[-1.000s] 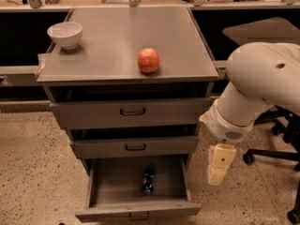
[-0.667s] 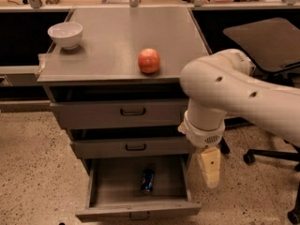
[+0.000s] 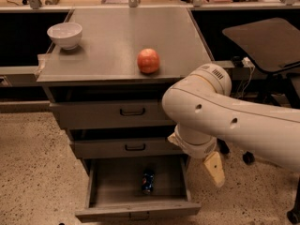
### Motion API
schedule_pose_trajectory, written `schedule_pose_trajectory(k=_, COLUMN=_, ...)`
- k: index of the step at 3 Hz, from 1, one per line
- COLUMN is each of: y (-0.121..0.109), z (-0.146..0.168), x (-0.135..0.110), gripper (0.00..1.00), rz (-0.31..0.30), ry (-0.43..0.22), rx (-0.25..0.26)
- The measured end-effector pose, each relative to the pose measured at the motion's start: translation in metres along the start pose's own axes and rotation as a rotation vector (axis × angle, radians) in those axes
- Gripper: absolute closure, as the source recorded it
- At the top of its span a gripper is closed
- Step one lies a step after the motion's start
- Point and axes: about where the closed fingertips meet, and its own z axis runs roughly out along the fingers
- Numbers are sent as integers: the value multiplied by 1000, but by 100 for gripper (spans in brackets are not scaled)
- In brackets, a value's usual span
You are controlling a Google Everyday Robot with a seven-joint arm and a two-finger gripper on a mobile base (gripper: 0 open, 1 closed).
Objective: Pick pepsi can from bottom drawer and place on counter
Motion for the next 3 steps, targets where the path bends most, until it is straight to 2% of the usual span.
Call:
schedule_pose_trajectory(k=1, y=0, z=31, x=20, gripper=0, rz=-64, ry=-1, rx=45)
schedule_pose_trajectory(k=2, y=-19, z=48, x=22, gripper=0, rz=-194, ry=-42, rx=149)
schedule_pose_trajectory(k=3, y=-20, z=48, x=23, gripper=0, rz=-273, ry=-33, rx=156)
